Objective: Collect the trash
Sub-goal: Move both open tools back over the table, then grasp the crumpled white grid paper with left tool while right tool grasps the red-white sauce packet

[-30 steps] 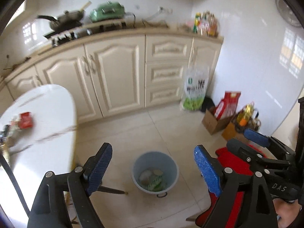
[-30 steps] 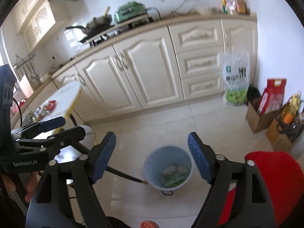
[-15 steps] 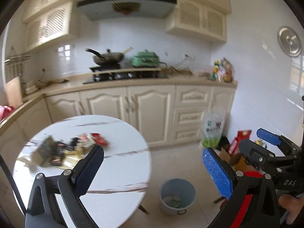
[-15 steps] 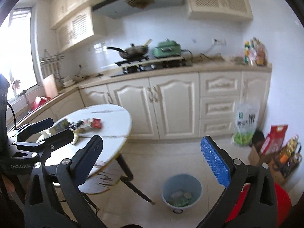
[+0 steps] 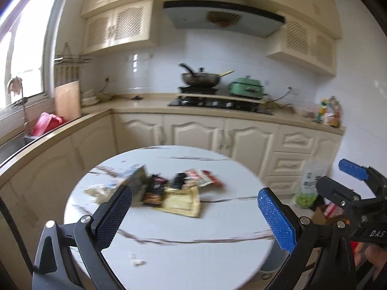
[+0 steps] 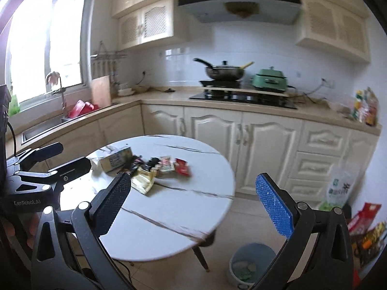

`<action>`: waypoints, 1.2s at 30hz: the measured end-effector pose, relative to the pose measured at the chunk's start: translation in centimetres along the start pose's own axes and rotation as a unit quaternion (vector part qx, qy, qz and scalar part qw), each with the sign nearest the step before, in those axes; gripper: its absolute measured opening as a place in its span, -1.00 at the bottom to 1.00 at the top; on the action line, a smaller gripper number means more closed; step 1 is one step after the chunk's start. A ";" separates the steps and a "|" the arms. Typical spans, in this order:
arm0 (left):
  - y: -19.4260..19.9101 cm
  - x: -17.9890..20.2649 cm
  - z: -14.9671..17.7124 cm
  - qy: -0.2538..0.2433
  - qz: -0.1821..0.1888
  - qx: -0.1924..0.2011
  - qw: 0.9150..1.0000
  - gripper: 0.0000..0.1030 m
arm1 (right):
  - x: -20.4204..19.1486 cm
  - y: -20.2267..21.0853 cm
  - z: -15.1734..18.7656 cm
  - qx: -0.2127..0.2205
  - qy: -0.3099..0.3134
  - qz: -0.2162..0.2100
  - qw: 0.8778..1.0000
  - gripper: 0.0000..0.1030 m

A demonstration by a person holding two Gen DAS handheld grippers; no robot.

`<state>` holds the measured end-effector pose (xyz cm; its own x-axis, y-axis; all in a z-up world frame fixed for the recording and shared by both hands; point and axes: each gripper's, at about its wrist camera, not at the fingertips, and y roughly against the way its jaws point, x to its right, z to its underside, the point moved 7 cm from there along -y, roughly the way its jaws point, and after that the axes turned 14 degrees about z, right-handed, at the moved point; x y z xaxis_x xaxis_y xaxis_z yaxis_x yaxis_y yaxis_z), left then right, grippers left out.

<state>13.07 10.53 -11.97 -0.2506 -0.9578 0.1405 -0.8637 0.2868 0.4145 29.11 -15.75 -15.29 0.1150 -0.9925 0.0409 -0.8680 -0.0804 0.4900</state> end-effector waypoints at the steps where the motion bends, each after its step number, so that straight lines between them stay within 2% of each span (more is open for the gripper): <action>1: -0.1 -0.9 0.2 0.003 -0.010 -0.004 1.000 0.99 | -1.0 -0.9 -0.1 -0.004 0.006 -0.006 1.000 1.00; 5: -1.7 -4.8 0.9 0.023 -0.045 -0.027 0.998 0.99 | -4.3 -5.0 0.0 -0.026 0.021 -0.033 0.999 1.00; 10: -4.3 -12.2 2.5 0.058 -0.095 -0.062 0.992 0.99 | -7.0 -10.4 0.9 -0.062 0.032 -0.048 0.996 1.00; 15: -7.4 -18.7 4.8 0.103 -0.111 -0.121 0.981 0.98 | -8.9 -16.3 2.6 -0.104 0.037 -0.060 0.992 1.00; 19: -9.1 -22.2 6.1 0.122 -0.109 -0.157 0.974 0.93 | -9.3 -20.0 3.7 -0.131 0.030 -0.060 0.989 1.00; 23: -10.4 -24.2 7.1 0.126 -0.101 -0.182 0.970 0.63 | -9.6 -22.5 4.4 -0.150 0.028 -0.060 0.987 1.00; 24: -10.8 -24.6 7.2 0.124 -0.102 -0.189 0.969 0.61 | -9.7 -22.9 4.5 -0.152 0.028 -0.061 0.986 1.00; 27: -12.0 -26.6 6.5 0.124 -0.097 -0.203 0.967 0.45 | -9.6 -23.9 4.7 -0.160 0.028 -0.061 0.985 1.00; 28: -11.9 -27.0 6.1 0.124 -0.098 -0.196 0.968 0.39 | -9.5 -24.3 4.7 -0.162 0.025 -0.063 0.984 1.00; 29: -12.6 -26.9 5.2 0.124 -0.096 -0.189 0.969 0.06 | -9.3 -24.8 4.7 -0.165 0.022 -0.060 0.984 1.00; 30: -12.0 -27.1 5.4 0.126 -0.091 -0.189 0.970 -0.10 | -9.3 -25.1 4.6 -0.167 0.020 -0.058 0.984 1.00; 31: -11.7 -27.0 5.5 0.125 -0.091 -0.191 0.969 -0.18 | -9.2 -25.4 4.5 -0.169 0.017 -0.059 0.984 1.00; 33: -13.5 -27.4 3.8 0.119 -0.091 -0.195 0.969 -0.26 | -9.0 -26.4 4.6 -0.177 0.013 -0.062 0.982 1.00; 35: -12.5 -27.3 3.7 0.116 -0.087 -0.188 0.971 -0.29 | -9.0 -27.3 4.6 -0.184 0.016 -0.061 0.981 1.00; 36: -14.2 -27.1 2.7 0.115 -0.088 -0.186 0.972 -0.29 | -9.0 -27.7 4.6 -0.185 0.018 -0.063 0.981 1.00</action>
<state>30.96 32.33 -24.13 0.0278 -0.9758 0.2167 -0.6552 0.1459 0.7413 49.89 -4.99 -33.21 0.2322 -0.9726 -0.0126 -0.6121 -0.1562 0.7752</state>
